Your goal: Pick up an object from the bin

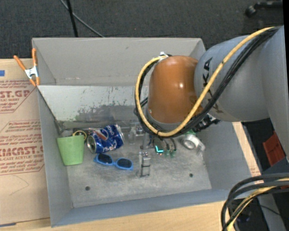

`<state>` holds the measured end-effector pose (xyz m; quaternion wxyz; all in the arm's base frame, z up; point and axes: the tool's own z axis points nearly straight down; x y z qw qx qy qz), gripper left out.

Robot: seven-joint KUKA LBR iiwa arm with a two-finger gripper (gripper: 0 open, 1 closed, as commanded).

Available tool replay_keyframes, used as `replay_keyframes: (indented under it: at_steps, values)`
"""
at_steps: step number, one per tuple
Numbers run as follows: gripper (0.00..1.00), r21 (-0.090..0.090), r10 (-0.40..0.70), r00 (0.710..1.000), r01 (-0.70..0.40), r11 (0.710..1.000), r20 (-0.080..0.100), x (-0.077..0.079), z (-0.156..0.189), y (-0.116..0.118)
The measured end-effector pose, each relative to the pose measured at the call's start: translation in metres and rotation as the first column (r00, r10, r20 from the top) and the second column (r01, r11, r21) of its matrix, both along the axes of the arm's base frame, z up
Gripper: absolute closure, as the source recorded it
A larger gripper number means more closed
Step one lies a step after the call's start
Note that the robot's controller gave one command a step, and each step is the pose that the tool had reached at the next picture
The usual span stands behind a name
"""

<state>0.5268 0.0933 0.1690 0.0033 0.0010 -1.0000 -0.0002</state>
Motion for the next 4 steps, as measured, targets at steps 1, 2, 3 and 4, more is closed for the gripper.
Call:
replay_keyframes:
  at_steps: [1,2,3,4]
  values:
    - [0.00,0.000,-0.086,0.996,0.086,0.996,0.000,-0.013,-0.104,0.041]
    - [0.00,0.001,-0.219,0.976,0.219,0.976,0.007,-0.021,-0.069,0.049]
    - [0.00,-0.001,-0.488,0.873,0.488,0.873,0.005,-0.031,-0.064,0.049]
    - [0.00,-0.003,-0.662,0.749,0.662,0.749,0.005,-0.023,-0.101,0.064]
